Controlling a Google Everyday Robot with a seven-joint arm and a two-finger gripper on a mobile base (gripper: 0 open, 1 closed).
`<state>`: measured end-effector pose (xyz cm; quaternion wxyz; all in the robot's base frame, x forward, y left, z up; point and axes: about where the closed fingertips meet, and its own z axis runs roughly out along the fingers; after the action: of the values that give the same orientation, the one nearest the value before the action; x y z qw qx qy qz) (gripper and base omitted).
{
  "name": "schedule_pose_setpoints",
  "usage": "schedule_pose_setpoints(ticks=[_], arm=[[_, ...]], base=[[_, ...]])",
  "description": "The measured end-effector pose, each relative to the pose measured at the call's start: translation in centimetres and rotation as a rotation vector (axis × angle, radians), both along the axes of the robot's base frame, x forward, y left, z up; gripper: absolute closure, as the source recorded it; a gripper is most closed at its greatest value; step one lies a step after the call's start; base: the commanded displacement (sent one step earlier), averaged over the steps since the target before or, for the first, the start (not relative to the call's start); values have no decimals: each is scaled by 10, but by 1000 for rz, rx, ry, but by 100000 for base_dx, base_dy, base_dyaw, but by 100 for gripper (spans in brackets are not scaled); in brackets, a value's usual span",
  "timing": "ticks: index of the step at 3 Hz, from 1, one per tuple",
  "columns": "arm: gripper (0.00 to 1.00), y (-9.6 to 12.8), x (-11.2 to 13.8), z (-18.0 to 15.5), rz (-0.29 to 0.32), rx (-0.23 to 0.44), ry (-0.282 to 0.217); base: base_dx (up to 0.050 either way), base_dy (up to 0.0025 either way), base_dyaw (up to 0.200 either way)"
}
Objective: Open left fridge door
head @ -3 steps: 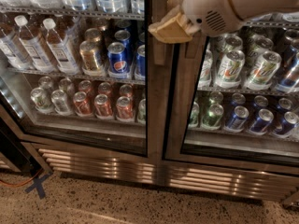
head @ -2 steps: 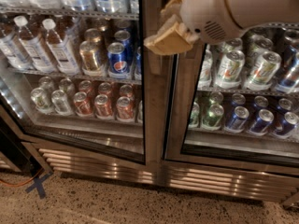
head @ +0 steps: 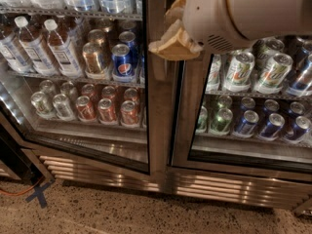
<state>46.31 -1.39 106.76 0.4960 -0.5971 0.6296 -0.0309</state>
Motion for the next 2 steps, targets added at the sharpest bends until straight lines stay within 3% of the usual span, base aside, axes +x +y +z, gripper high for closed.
schedule_pose_setpoints(ticks=[2], arm=[[100,0,-15,2,-10,-8,-30]], base=[[0,0,0]])
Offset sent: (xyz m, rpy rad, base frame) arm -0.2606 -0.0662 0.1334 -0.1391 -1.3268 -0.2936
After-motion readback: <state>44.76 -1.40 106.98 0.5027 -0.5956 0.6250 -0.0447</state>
